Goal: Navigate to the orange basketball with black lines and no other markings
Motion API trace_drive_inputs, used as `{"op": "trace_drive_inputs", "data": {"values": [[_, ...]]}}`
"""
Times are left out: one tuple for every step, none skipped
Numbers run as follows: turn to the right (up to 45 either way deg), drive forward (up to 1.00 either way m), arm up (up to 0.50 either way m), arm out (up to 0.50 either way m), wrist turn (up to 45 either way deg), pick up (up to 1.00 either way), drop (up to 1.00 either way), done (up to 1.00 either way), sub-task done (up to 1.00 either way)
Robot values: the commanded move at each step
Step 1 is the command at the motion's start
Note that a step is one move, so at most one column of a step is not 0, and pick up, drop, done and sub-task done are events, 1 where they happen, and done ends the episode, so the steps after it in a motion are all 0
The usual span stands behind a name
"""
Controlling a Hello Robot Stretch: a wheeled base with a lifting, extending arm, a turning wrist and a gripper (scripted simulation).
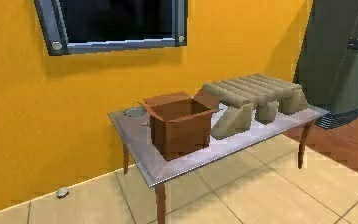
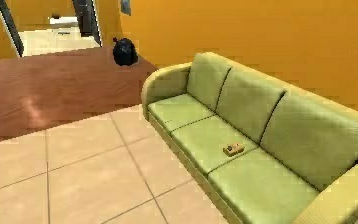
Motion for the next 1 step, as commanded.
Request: {"op": "trace_drive_inputs", "data": {"values": [[45.0, 0.00, 0.00, 0.00, 0.0, 0.00, 0.00, 0.00, 0.00]]}}
